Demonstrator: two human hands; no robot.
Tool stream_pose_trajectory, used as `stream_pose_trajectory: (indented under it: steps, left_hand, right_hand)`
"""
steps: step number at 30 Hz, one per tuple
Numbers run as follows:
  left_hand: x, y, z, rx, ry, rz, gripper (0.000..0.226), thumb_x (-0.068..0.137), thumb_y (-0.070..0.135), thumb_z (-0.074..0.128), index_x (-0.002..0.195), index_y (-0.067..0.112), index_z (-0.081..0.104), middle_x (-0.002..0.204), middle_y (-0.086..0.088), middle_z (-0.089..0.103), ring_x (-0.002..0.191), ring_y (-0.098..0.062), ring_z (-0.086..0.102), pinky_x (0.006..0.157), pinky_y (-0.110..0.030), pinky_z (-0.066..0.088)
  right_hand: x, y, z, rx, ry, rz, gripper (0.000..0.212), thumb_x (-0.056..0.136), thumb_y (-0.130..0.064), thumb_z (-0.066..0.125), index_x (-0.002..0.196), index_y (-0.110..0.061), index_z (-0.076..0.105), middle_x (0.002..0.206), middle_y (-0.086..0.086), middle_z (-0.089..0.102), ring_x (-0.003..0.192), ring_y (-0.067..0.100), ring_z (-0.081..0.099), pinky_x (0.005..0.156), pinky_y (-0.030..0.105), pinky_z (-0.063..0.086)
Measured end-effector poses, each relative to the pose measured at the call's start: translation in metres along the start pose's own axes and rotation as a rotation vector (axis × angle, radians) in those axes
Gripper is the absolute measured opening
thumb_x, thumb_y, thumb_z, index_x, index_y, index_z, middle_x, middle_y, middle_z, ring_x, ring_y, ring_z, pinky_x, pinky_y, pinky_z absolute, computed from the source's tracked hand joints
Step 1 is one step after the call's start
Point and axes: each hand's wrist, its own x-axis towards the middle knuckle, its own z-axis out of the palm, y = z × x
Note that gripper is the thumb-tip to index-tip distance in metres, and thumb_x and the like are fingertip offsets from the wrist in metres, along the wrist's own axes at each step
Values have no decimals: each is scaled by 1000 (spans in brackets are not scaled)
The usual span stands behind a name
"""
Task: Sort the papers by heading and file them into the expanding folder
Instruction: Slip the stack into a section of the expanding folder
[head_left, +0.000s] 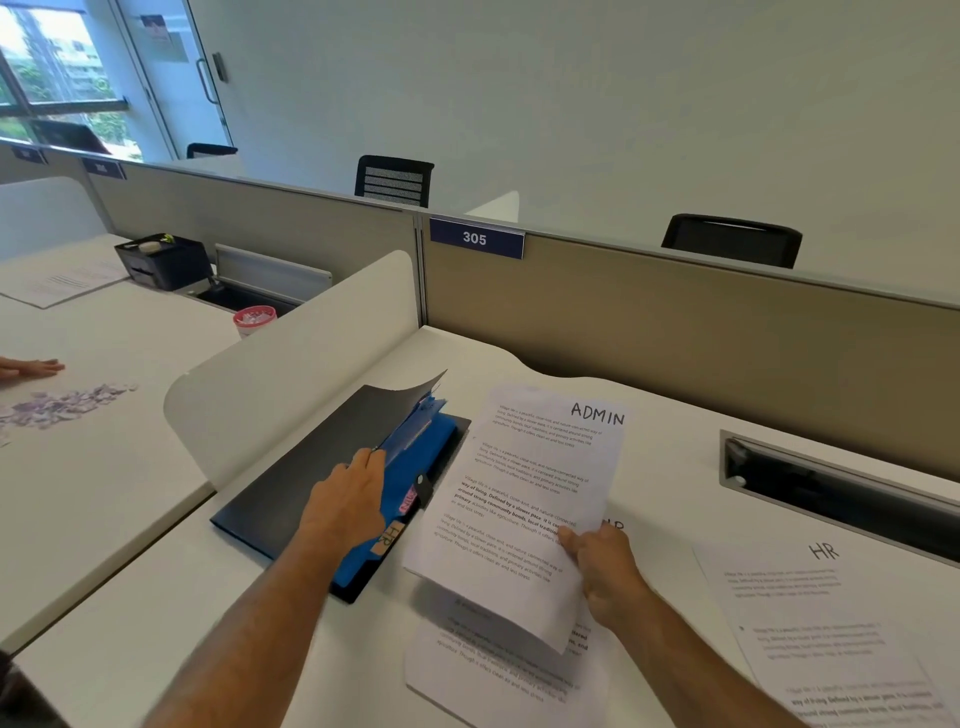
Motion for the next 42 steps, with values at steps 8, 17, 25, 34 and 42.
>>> stream_pose_trajectory:
  steps: [8,17,25,34,42]
  left_hand:
    - [3,-11,-10,-159,87,-23,75,88,2,56,147,34,23,104,0,60,71,-16,57,54,-28,43]
    - [12,-22,-21,-283,2,-38,35,94,11,56,127,19,52,104,-2,67,82,-17,62,74,-33,55]
    - [16,-25,-25,-275,-54,13,7,98,19,51,98,21,58,92,4,66,78,-13,68,70,-31,60]
    - [17,-17,-19,-232,-27,61,18,97,17,47,103,22,63,100,4,65,88,-17,65,80,-31,55]
    - [21,-19,-4,-187,-29,119,32,98,34,52,128,26,61,127,4,65,111,-18,65,96,-31,50]
  right_hand:
    - [-5,-10,17,-28,-158,49,26,91,5,63,112,-9,66,106,14,74,99,35,71,85,50,60]
    - [-2,-13,79,-166,-222,80,25,90,12,57,98,-10,65,96,12,72,90,33,71,66,38,62]
    - [-1,4,123,-421,-27,-194,26,87,-1,49,90,-20,66,90,-1,70,80,17,65,70,29,58]
    - [2,18,173,-471,-54,-162,27,85,-12,51,106,-14,68,99,3,70,87,20,65,73,28,56]
    - [22,34,218,-332,-283,6,20,95,-14,55,111,-7,66,111,21,69,99,36,67,87,45,57]
